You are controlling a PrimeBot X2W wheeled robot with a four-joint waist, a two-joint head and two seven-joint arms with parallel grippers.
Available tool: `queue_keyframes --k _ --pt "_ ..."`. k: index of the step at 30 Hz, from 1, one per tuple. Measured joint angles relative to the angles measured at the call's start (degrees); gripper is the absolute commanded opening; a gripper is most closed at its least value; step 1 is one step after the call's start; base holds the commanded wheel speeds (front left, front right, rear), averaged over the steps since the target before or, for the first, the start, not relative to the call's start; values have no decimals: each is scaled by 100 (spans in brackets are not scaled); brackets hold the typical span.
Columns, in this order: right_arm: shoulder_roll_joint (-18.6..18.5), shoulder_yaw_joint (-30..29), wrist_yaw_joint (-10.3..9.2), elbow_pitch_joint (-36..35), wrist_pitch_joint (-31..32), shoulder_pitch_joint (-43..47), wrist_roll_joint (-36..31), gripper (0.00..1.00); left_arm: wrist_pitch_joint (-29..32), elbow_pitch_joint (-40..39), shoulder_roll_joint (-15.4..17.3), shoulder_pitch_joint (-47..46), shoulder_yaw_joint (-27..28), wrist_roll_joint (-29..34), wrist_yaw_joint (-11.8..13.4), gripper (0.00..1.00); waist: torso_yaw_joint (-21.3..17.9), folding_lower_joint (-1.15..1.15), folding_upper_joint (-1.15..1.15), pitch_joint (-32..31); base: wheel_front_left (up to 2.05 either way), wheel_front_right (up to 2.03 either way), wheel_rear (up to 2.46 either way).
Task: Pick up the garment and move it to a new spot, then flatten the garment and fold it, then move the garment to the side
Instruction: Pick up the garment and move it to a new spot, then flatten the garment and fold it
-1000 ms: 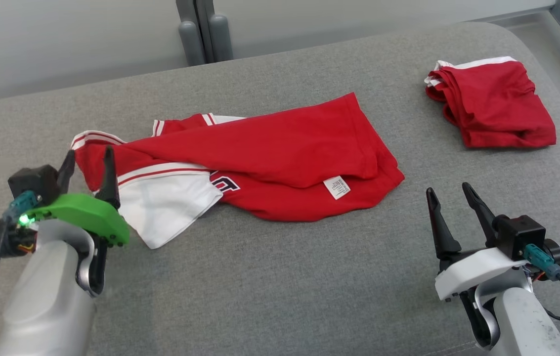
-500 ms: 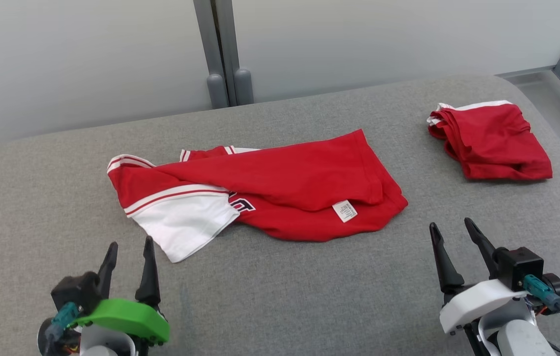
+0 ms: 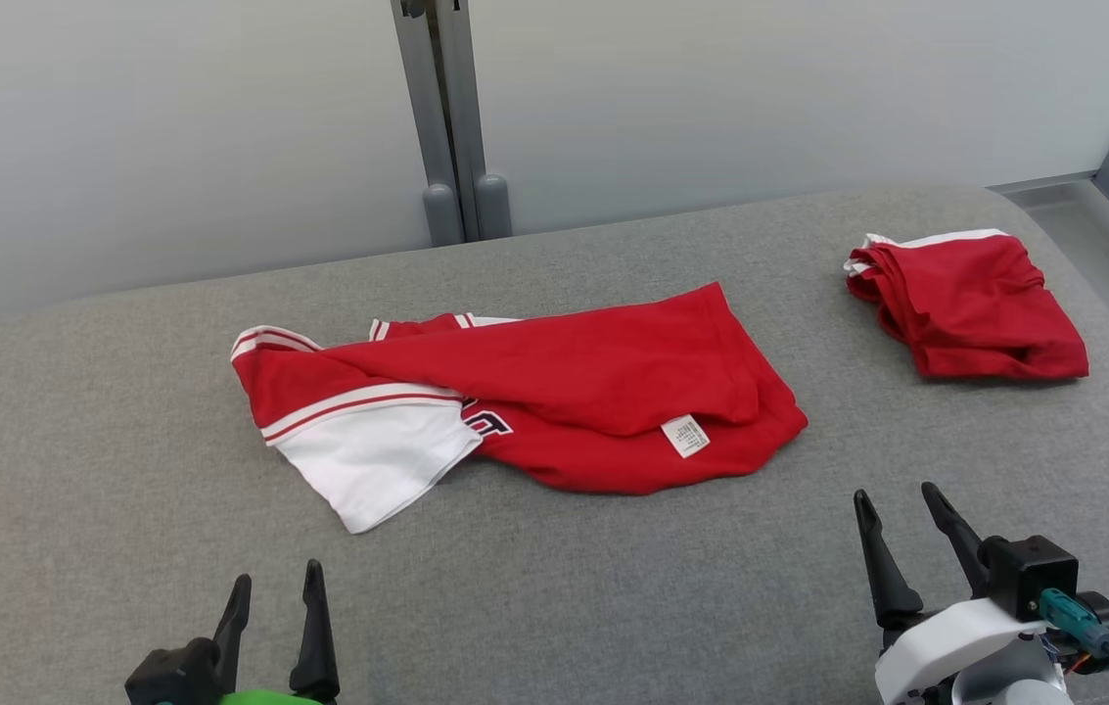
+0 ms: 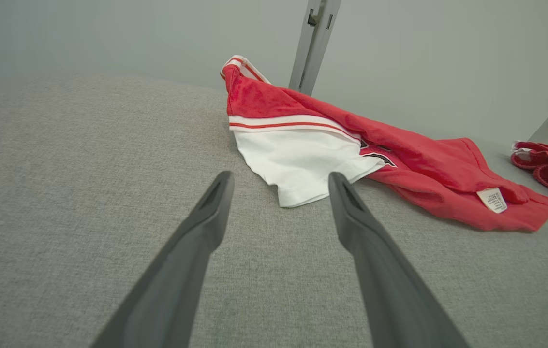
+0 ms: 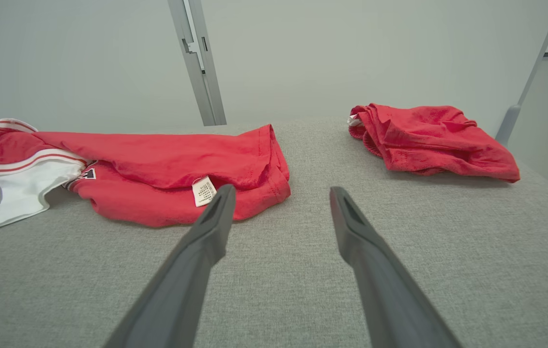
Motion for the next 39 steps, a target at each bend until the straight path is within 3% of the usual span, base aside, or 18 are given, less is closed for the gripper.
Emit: queue_keyframes --k 21,29,39 --pt "0 16 0 36 0 -21 -2 100 0 9 -24 -11 -120 -11 -20 100 17 0 0 88 0 0 0" --pt "1 37 0 1 1 -80 -13 100 2 584 -29 -319 -297 5 -80 100 21 0 0 223 0 0 0" --pt "1 186 0 -71 1 -475 -111 100 927 1548 132 -1682 -266 -319 -181 100 -69 0 0 682 0 0 0"
